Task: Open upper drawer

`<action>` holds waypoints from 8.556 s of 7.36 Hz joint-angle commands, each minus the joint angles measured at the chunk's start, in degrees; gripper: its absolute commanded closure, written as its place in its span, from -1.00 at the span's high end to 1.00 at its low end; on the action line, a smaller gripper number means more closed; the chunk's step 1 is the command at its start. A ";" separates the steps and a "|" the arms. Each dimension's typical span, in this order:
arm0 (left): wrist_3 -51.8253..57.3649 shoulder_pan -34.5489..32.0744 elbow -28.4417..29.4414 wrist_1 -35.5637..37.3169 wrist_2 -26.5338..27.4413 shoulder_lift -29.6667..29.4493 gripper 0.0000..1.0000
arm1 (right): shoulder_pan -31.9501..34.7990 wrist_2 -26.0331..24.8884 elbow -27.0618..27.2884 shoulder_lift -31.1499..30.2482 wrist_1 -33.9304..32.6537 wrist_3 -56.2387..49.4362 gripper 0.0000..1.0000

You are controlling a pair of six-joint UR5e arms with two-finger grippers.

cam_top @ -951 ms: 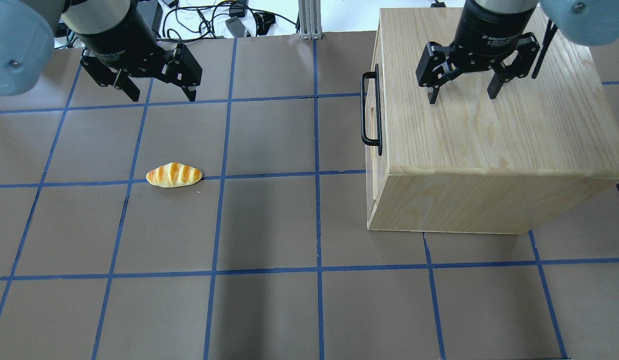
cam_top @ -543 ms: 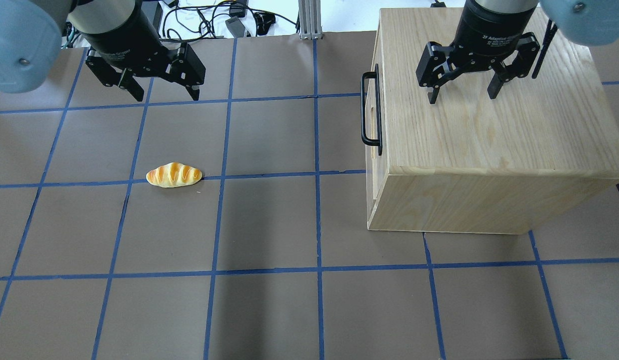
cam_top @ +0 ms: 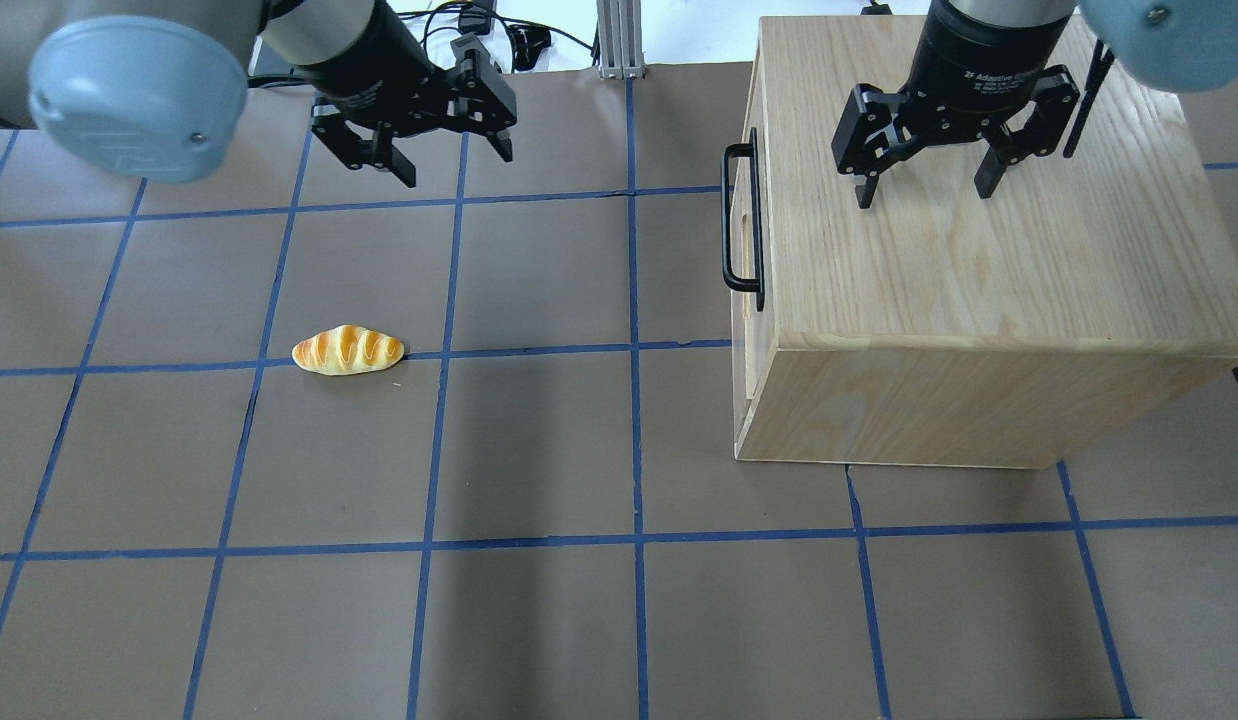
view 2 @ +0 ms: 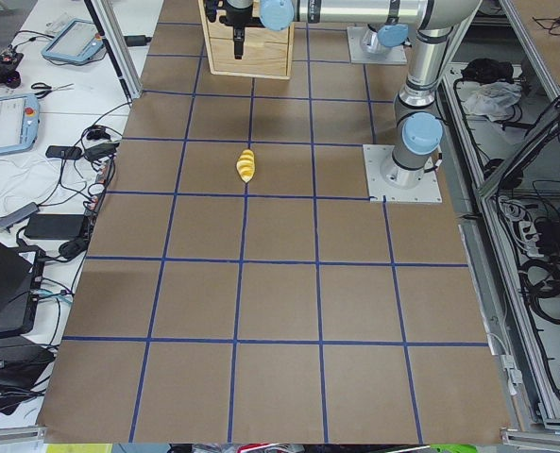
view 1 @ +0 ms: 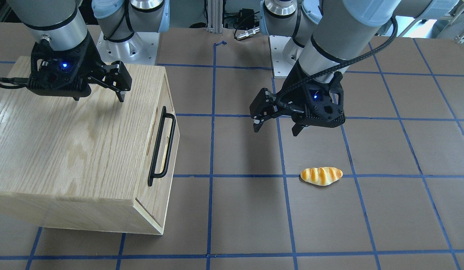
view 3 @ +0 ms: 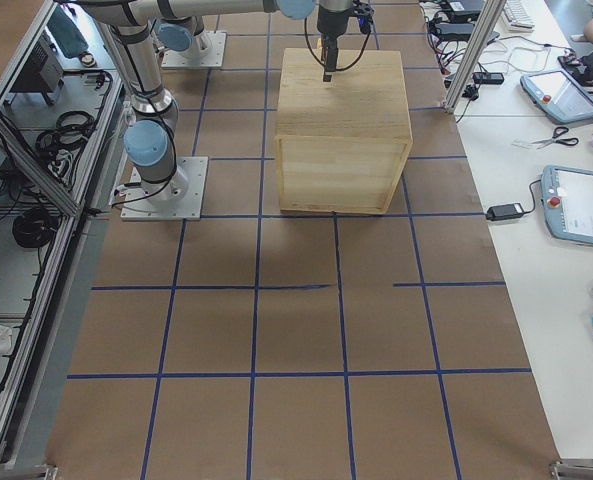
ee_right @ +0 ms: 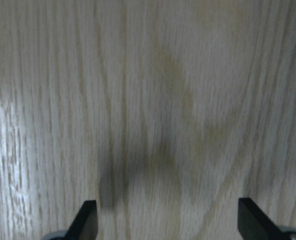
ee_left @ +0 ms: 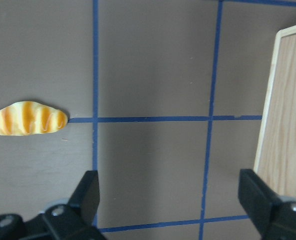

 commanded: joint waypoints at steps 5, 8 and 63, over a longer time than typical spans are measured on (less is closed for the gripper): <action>-14.15 -11.58 0.07 9.67 -3.67 -7.20 1.00 | 0.00 0.00 0.05 0.00 0.00 -0.02 1.00; -14.32 -11.94 -0.02 10.82 -6.49 -8.34 1.00 | 0.00 0.00 -0.04 0.00 0.00 0.07 1.00; 12.83 10.04 2.97 -18.88 16.80 9.67 1.00 | -0.09 0.00 -0.04 0.00 0.00 0.07 1.00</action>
